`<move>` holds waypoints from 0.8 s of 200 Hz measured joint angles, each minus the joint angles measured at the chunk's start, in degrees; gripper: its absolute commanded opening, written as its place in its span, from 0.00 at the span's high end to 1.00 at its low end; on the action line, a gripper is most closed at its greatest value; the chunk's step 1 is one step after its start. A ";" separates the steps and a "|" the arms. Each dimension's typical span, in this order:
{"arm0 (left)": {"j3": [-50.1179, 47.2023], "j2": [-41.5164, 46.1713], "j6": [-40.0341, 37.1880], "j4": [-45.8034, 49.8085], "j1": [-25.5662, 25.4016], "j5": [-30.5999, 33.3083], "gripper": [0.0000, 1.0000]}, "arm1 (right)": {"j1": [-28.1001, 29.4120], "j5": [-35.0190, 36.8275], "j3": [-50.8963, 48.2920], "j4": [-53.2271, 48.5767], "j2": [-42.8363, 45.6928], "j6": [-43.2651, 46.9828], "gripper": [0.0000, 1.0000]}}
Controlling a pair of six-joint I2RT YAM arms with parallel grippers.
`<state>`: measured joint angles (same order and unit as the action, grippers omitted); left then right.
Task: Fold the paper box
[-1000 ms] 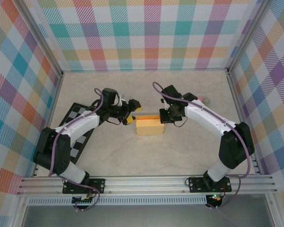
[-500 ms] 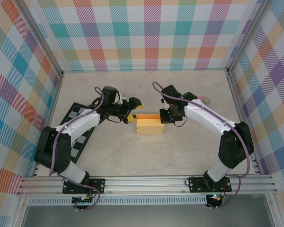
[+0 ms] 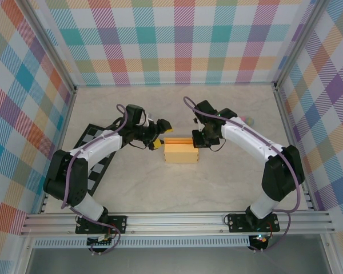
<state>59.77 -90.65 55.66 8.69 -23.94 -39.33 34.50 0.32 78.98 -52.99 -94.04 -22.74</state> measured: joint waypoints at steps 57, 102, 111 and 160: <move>0.00 0.00 0.04 -0.04 0.00 0.66 0.17 | -0.26 -1.49 1.31 -1.33 0.00 -0.87 1.00; 0.00 0.02 0.26 -0.20 0.00 0.81 0.17 | -0.72 -2.49 1.51 -1.51 0.00 -1.09 1.00; 0.00 0.02 0.42 -0.44 0.00 0.83 0.17 | -0.79 -2.54 1.51 -1.49 0.00 -1.09 1.00; -0.02 0.02 0.72 -1.16 0.00 0.94 0.17 | -0.94 -3.08 1.51 -1.51 0.00 -1.38 1.00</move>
<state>59.75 -90.63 56.38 7.53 -23.94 -38.39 33.56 -2.76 80.49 -54.50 -94.04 -24.12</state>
